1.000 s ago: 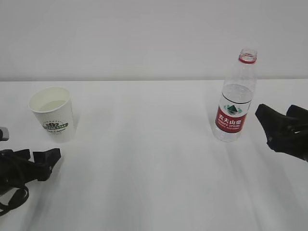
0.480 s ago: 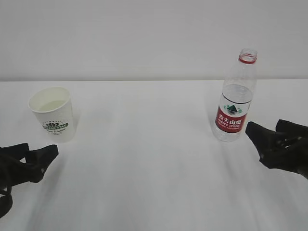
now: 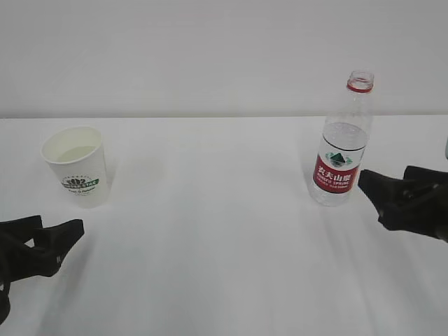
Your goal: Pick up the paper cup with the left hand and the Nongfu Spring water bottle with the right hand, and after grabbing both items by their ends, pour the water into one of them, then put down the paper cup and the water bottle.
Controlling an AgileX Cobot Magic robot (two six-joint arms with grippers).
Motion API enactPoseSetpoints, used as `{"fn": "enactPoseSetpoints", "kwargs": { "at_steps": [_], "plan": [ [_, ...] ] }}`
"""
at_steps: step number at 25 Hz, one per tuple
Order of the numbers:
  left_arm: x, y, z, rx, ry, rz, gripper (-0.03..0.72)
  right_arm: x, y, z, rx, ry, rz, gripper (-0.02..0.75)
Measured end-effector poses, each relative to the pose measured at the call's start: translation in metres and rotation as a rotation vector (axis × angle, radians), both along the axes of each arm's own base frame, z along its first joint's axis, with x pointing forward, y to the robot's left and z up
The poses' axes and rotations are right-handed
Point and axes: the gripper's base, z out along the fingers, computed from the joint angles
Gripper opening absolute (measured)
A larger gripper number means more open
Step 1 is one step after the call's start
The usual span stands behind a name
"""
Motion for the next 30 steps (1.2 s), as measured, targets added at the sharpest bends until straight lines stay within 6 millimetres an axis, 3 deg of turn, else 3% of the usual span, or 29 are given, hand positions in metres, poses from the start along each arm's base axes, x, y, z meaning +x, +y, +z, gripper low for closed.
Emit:
{"fn": "enactPoseSetpoints", "kwargs": {
  "at_steps": [14, 22, 30],
  "plan": [
    [0.004, -0.001, 0.001, -0.065, 0.012, 0.028, 0.587, 0.023, 0.004, 0.051, -0.048, -0.041, 0.009, 0.568],
    [0.024, -0.006, 0.009, -0.083, -0.033, 0.021, 0.582, 0.027, 0.003, 0.080, -0.079, -0.034, -0.006, 0.568],
    [0.038, -0.014, 0.007, -0.038, 0.063, -0.040, 0.582, 0.025, 0.001, 0.112, -0.105, -0.057, -0.019, 0.568]
  ]
}}
